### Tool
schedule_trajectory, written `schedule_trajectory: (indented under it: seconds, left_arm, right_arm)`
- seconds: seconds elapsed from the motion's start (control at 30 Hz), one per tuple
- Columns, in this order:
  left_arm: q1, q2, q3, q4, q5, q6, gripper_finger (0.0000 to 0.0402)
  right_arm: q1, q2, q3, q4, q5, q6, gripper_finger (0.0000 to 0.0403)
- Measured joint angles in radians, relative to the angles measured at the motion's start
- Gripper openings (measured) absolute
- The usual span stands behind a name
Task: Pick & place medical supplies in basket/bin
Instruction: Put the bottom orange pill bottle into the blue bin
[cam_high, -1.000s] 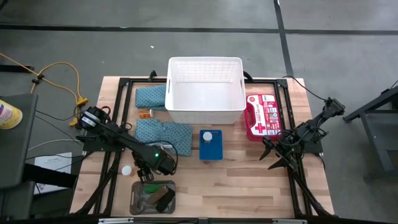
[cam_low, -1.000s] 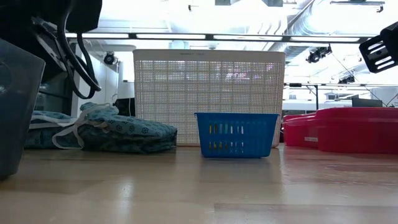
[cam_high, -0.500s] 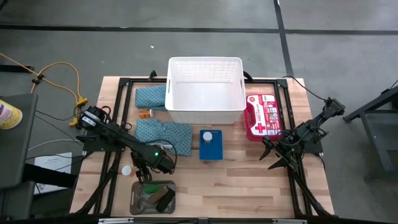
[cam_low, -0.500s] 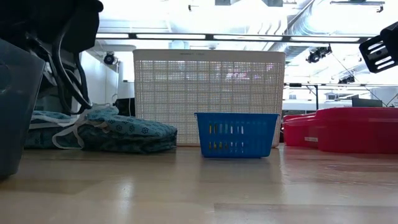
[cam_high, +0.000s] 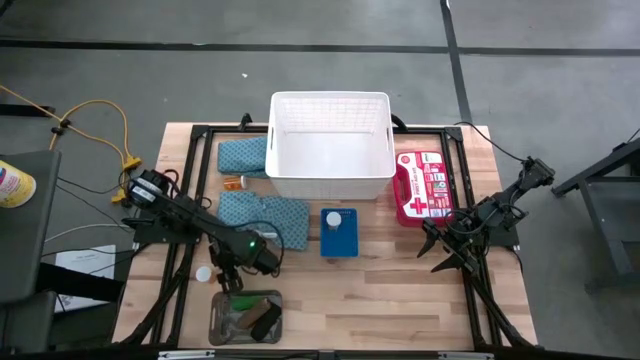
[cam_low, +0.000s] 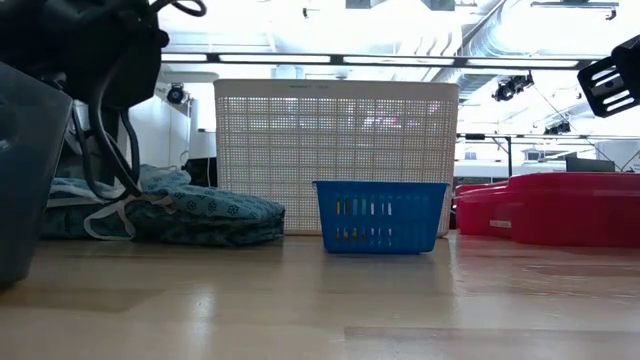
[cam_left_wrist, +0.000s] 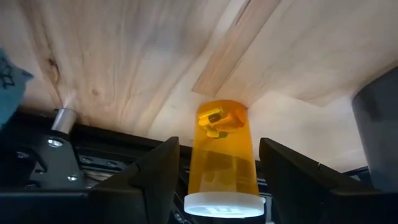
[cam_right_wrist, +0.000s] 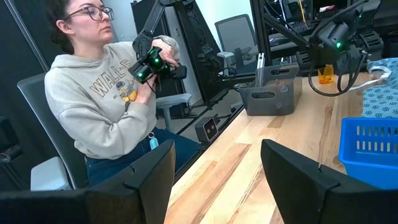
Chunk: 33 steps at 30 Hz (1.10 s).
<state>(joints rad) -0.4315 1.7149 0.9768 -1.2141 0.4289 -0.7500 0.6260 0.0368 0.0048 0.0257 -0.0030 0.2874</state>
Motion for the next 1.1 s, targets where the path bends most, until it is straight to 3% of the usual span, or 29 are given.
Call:
schedule_trajectory:
  seconds: [0.37, 1.1]
  left_arm:
    - [0.006, 0.000, -0.064, 0.043, 0.094, -0.015, 0.0211]
    - [0.003, 0.000, -0.072, 0.014, 0.123, -0.037, 0.0211]
  right_arm:
    - [0.000, 0.000, 0.000, 0.000, 0.000, 0.000, 0.0226]
    - [0.000, 0.000, 0.000, 0.000, 0.000, 0.000, 0.0226]
